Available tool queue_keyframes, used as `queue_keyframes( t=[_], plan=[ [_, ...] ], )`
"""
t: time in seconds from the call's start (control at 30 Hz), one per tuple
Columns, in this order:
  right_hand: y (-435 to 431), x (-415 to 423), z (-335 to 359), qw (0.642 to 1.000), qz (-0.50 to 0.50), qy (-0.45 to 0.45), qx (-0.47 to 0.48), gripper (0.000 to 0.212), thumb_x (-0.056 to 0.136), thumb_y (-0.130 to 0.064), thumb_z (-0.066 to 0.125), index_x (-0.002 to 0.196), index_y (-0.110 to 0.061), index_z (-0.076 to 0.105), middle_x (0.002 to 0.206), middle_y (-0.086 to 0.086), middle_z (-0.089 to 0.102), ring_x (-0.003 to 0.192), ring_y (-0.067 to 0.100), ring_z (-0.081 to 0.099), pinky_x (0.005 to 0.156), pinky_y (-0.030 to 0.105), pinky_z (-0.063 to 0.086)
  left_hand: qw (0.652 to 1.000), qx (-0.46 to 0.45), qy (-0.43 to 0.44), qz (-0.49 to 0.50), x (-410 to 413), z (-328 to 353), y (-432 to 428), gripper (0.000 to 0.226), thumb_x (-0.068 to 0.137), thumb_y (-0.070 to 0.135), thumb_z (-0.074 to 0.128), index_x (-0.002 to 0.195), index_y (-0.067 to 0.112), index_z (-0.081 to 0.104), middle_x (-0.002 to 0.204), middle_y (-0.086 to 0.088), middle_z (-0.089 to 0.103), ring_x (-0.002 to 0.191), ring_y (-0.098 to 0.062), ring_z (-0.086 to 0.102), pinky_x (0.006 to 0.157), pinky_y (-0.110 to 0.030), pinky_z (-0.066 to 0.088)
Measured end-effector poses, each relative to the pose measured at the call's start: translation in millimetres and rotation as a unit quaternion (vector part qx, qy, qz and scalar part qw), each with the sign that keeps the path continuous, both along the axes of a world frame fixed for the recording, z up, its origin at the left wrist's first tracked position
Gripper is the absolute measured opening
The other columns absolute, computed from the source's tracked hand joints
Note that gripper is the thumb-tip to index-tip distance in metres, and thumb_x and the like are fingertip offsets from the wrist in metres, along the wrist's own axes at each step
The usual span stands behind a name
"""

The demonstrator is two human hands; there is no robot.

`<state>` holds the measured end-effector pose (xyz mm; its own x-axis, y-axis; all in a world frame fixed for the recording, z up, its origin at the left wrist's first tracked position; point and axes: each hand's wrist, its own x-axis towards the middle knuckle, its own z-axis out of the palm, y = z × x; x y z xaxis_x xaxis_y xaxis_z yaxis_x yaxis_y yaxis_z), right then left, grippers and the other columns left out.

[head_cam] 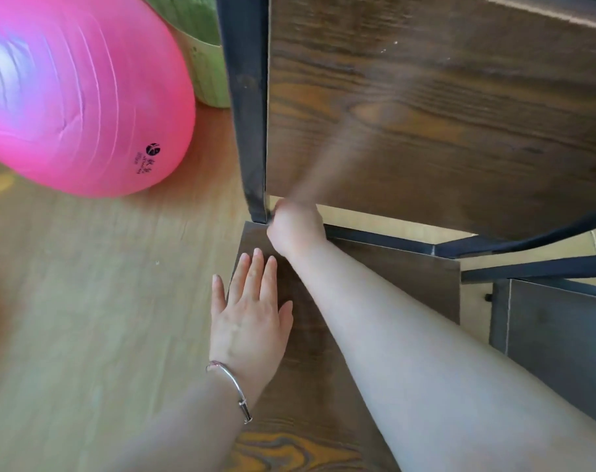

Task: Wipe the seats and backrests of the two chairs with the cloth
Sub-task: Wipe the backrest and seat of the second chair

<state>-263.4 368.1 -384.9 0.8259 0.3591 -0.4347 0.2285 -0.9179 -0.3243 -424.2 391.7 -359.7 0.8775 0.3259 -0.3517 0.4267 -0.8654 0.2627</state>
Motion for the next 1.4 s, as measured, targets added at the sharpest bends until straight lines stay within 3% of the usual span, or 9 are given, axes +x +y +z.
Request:
queue_keyframes(
  t=[0.2, 0.37, 0.5, 0.73, 0.9, 0.97, 1.13, 1.3, 1.4],
  plan=[
    [-6.7, 11.1, -5.2, 0.996, 0.004, 0.083, 0.020, 0.023, 0.098, -0.021, 0.050, 0.102, -0.016, 0.072, 0.101, 0.008, 0.066, 0.092, 0.029, 0.059, 0.071, 0.027, 0.039, 1.000, 0.009, -0.021, 0.012, -1.9, 5.6, 10.5, 0.065, 0.095, 0.042, 0.046, 0.152, 0.016, 0.027, 0.160, -0.003, 0.021, 0.149, -0.021, 0.011, 0.118, -0.055, 0.016],
    [-13.6, 20.1, 5.5, 0.985, -0.011, 0.163, 0.058, 0.028, 0.099, -0.035, 0.049, 0.116, -0.026, 0.070, 0.119, 0.001, 0.067, 0.108, 0.026, 0.059, 0.091, 0.031, 0.046, 1.000, 0.017, -0.017, 0.005, -5.4, 5.4, 14.7, 0.066, 0.096, 0.044, 0.042, 0.153, 0.016, 0.024, 0.161, -0.002, 0.018, 0.150, -0.020, 0.009, 0.119, -0.054, 0.015],
    [-30.2, 24.2, 9.9, 0.977, -0.042, 0.188, 0.088, 0.028, 0.100, -0.040, 0.047, 0.123, -0.035, 0.062, 0.127, -0.002, 0.060, 0.113, 0.022, 0.054, 0.090, 0.029, 0.040, 1.000, 0.022, -0.012, -0.011, -6.1, 7.6, 15.8, 0.066, 0.098, 0.045, 0.036, 0.154, 0.017, 0.017, 0.162, -0.001, 0.010, 0.150, -0.019, 0.002, 0.120, -0.053, 0.009],
    [-70.4, 10.7, 4.9, 0.986, 0.088, 0.035, 0.138, 0.019, 0.099, -0.017, 0.052, 0.099, -0.009, 0.069, 0.101, -0.003, 0.054, 0.098, 0.018, 0.048, 0.078, 0.027, 0.032, 0.999, 0.037, -0.015, -0.029, -9.5, 5.8, 14.3, 0.067, 0.095, 0.044, 0.043, 0.152, 0.015, 0.025, 0.161, -0.003, 0.019, 0.150, -0.020, 0.011, 0.119, -0.054, 0.015],
    [-116.9, -16.9, 4.3, 0.980, 0.141, -0.043, 0.132, 0.018, 0.098, -0.012, 0.052, 0.091, -0.007, 0.068, 0.101, 0.003, 0.056, 0.095, 0.018, 0.040, 0.083, 0.037, 0.045, 0.998, 0.037, -0.001, -0.043, -11.6, 3.9, 2.4, 0.066, 0.095, 0.044, 0.042, 0.152, 0.016, 0.025, 0.161, -0.003, 0.018, 0.150, -0.021, 0.010, 0.119, -0.052, 0.012],
    [-138.6, -38.5, 7.2, 0.983, 0.136, -0.057, 0.111, 0.017, 0.100, -0.015, 0.053, 0.099, -0.010, 0.069, 0.107, 0.000, 0.056, 0.096, 0.011, 0.037, 0.082, 0.031, 0.048, 0.998, 0.034, 0.006, -0.047, -12.5, 3.1, -2.7, 0.066, 0.096, 0.045, 0.040, 0.153, 0.017, 0.023, 0.161, -0.002, 0.017, 0.150, -0.020, 0.008, 0.119, -0.051, 0.010],
    [-175.8, -82.1, 16.7, 0.993, 0.084, -0.053, 0.071, 0.018, 0.098, -0.019, 0.056, 0.112, -0.015, 0.068, 0.116, -0.004, 0.057, 0.104, 0.008, 0.044, 0.090, 0.022, 0.048, 0.998, 0.034, 0.018, -0.056, -17.1, 4.3, -6.9, 0.066, 0.098, 0.047, 0.032, 0.155, 0.019, 0.013, 0.163, 0.000, 0.007, 0.150, -0.019, -0.001, 0.120, -0.049, 0.002],
    [-153.3, -54.8, 26.6, 0.964, -0.181, -0.094, 0.172, 0.022, 0.100, -0.017, 0.052, 0.111, -0.010, 0.070, 0.107, -0.002, 0.054, 0.094, 0.012, 0.054, 0.082, 0.021, 0.043, 0.998, 0.039, 0.020, -0.037, -21.2, 6.6, 2.7, 0.066, 0.098, 0.049, 0.027, 0.155, 0.020, 0.011, 0.163, 0.000, 0.005, 0.150, -0.018, -0.004, 0.121, -0.051, 0.005],
    [-120.3, -41.0, 17.5, 0.962, -0.211, -0.102, 0.139, 0.027, 0.099, -0.021, 0.055, 0.121, -0.010, 0.066, 0.119, 0.003, 0.055, 0.101, 0.015, 0.056, 0.086, 0.022, 0.044, 0.999, 0.036, 0.023, -0.021, -27.4, 7.6, 12.3, 0.065, 0.099, 0.049, 0.027, 0.155, 0.020, 0.011, 0.163, -0.001, 0.006, 0.150, -0.020, -0.002, 0.121, -0.052, 0.006]
  ],
)
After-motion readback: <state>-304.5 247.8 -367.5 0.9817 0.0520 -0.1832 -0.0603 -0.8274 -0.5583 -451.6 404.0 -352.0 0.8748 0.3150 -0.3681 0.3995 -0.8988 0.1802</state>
